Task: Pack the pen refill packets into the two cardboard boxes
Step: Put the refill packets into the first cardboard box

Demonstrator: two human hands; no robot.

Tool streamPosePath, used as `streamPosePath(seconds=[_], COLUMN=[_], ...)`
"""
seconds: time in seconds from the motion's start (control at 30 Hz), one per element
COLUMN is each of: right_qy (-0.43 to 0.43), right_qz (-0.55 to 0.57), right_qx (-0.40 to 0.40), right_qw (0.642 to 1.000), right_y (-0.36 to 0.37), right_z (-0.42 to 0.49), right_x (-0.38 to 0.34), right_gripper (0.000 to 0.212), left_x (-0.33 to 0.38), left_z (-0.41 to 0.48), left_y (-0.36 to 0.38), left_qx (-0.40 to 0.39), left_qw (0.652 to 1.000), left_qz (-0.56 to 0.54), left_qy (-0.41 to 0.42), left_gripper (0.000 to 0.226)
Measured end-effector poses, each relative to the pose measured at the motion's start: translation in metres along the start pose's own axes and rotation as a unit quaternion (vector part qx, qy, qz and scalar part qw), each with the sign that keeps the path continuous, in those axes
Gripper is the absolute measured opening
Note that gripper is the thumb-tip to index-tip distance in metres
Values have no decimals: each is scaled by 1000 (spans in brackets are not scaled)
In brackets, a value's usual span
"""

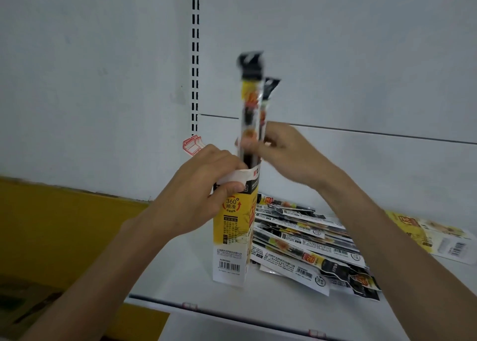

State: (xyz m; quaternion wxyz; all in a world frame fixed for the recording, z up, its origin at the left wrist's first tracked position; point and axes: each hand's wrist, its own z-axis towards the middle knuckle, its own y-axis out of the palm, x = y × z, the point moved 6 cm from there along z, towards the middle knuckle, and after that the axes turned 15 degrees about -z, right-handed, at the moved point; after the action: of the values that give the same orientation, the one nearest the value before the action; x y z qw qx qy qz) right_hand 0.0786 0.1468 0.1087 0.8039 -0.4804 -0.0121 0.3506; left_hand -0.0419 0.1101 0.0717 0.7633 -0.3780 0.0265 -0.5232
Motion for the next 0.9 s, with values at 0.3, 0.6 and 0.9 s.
streamPosePath(seconds=[0.3,0.6,0.9], right_qy=[8,50,-23], right_qz=[44,64,-103], right_qx=[89,52,-43], right_qw=[995,995,993], right_y=[-20,-16,-11], right_z=[2,2,-2], right_x=[0,4,-21], right_gripper=[18,21,11], left_x=[-1,2,3], left_z=[1,1,-1], left_y=[1,-1,-3], left_qx=[2,20,34], left_qw=[1000,1000,999], left_qz=[-2,10,5], left_qy=[-5,5,41], left_gripper=[33,32,30])
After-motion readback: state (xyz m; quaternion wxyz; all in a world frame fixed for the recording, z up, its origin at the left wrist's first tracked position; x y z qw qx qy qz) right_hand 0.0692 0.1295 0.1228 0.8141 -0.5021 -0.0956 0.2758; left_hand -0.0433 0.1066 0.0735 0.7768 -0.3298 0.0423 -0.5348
